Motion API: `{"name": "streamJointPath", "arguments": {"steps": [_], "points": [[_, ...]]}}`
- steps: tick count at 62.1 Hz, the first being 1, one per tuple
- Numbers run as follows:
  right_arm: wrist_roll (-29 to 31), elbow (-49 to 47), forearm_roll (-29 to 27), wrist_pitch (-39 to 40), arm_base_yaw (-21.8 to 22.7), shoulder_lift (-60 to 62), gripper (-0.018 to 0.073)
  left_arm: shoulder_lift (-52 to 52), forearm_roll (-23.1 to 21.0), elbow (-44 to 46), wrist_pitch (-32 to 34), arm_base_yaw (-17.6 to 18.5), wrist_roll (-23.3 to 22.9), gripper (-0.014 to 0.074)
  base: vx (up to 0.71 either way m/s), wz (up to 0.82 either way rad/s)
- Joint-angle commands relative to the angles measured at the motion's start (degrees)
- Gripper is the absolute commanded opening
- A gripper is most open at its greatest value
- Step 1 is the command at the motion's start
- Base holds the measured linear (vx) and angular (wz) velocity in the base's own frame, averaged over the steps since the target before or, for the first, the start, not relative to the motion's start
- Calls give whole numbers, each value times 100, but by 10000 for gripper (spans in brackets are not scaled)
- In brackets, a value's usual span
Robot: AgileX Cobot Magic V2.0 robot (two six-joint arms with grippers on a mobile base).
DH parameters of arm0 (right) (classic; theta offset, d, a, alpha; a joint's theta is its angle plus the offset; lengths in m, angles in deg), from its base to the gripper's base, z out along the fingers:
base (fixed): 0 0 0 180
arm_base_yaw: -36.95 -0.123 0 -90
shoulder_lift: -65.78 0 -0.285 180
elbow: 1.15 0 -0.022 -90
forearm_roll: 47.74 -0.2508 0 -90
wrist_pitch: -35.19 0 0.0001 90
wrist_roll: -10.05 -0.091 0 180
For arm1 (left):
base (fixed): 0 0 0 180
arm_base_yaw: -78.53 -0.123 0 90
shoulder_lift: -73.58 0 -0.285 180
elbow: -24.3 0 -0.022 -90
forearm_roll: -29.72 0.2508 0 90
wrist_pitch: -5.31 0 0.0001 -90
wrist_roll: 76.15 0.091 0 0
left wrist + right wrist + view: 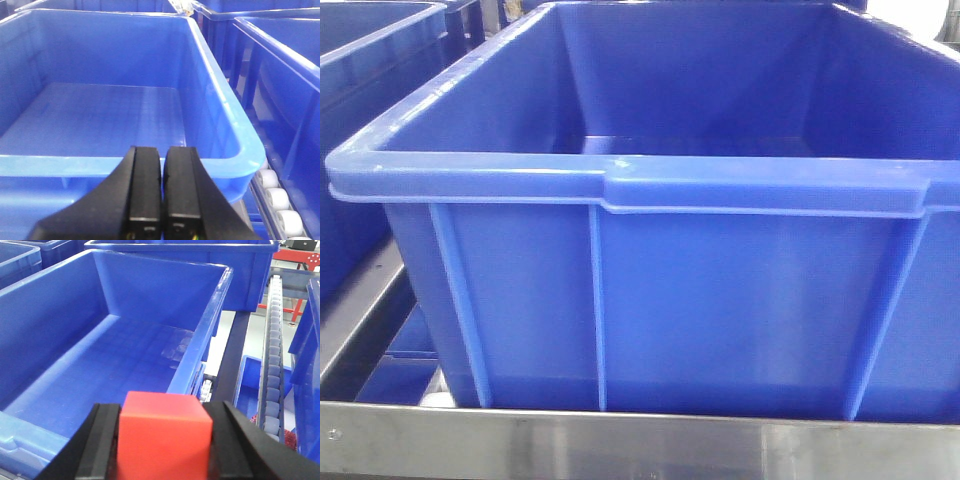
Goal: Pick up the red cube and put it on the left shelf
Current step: 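Turn and drive up to the shelf rack of blue crates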
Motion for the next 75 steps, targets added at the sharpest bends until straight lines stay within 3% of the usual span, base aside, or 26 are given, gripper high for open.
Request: {"name": "streamJointPath", "arguments": {"steps": [1,51,61,75], "points": [[38,-160,123,491,31,-65,139,-70,-3,-136,506,31,-31,101,0,0],[38,-236,115,568,30,-105,139,-70,-3,-136,506,31,-31,101,0,0],[38,-999,115,523,26,-821,139,-70,-3,-136,506,31,-31,101,0,0],[278,-2517,115,93,-165,-2804,139,-70,-3,-136,506,31,-31,101,0,0]]}}
